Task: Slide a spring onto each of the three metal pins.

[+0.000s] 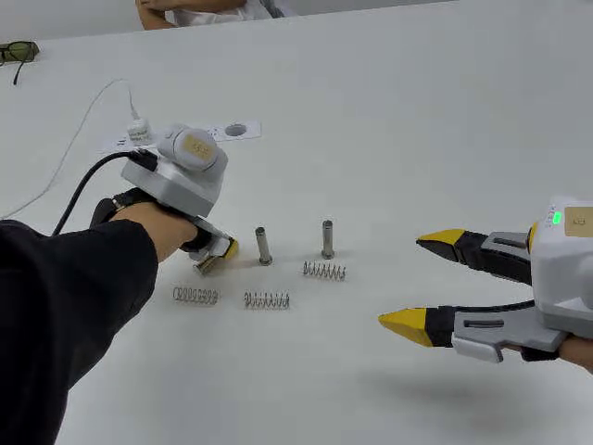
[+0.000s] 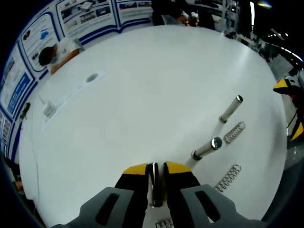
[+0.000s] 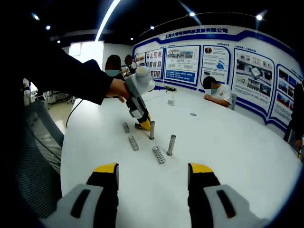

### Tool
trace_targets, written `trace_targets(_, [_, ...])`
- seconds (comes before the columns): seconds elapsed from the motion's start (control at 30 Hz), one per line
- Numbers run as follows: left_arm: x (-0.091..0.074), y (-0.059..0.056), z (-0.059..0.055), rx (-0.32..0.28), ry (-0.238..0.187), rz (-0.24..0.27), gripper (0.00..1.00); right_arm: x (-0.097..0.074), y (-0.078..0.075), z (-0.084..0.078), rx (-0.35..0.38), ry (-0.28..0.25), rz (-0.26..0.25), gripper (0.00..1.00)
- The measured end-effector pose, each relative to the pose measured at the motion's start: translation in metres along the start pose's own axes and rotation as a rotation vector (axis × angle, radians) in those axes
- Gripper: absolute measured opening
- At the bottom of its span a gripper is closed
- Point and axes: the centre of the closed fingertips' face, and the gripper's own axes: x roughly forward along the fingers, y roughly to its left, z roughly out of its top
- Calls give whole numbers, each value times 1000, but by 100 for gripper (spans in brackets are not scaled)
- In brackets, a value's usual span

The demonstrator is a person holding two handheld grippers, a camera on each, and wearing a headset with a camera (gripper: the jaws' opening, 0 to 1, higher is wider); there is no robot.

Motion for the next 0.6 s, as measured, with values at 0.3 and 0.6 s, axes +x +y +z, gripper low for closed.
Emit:
trace_targets(0.3, [-2,4,-6,2,63,-6,10,1,2,-2,3,5,8,60])
trace_targets(0.6, [-2,2,-6,38,109,-8,9,2,4,-4,2,14,14,59])
